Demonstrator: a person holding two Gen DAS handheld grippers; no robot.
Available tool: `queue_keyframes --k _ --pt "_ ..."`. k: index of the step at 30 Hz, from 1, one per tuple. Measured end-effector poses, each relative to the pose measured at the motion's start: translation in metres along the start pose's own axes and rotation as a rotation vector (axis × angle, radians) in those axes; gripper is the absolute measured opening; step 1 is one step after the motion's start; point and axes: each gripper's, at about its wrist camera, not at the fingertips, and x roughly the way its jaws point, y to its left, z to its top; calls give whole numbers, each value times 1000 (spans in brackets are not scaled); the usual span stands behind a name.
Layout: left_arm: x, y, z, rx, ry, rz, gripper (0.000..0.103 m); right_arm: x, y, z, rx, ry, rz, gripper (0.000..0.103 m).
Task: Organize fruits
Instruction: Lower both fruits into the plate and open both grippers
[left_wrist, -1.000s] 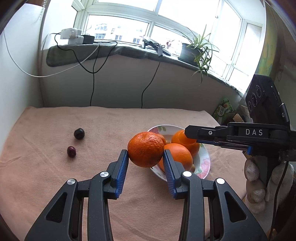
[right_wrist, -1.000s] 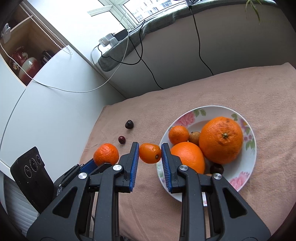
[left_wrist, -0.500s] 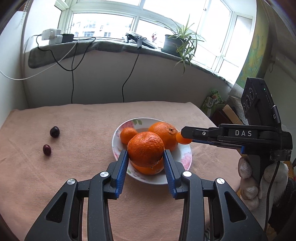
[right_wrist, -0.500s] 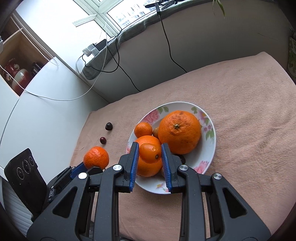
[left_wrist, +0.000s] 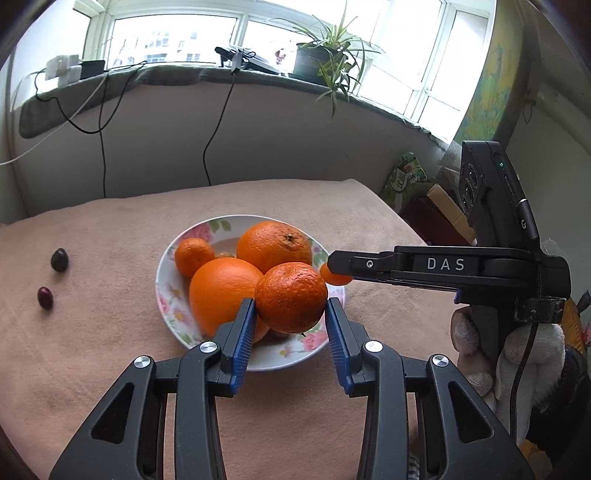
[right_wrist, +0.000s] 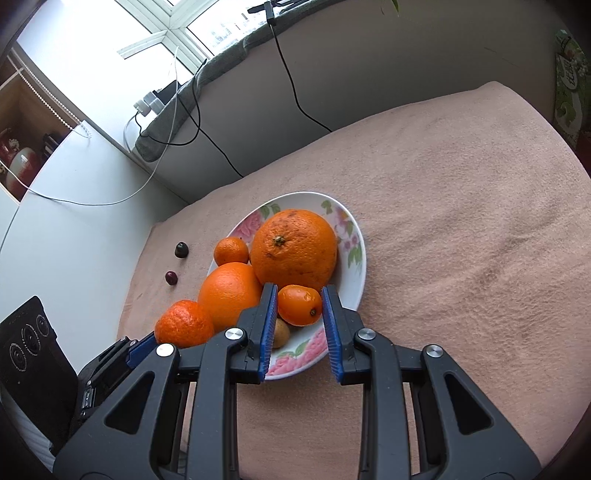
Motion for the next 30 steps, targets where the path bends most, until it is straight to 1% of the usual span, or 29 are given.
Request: queue_keyframes --k 6,11,30 --pt "13 -12 -1 21 25 -9 37 1 -11 2 17 1 -3 26" --pt "21 -17 -2 29 45 -5 37 4 -13 2 11 10 -4 26" --pt "31 -18 -2 40 67 22 38 14 -13 4 2 38 -3 26"
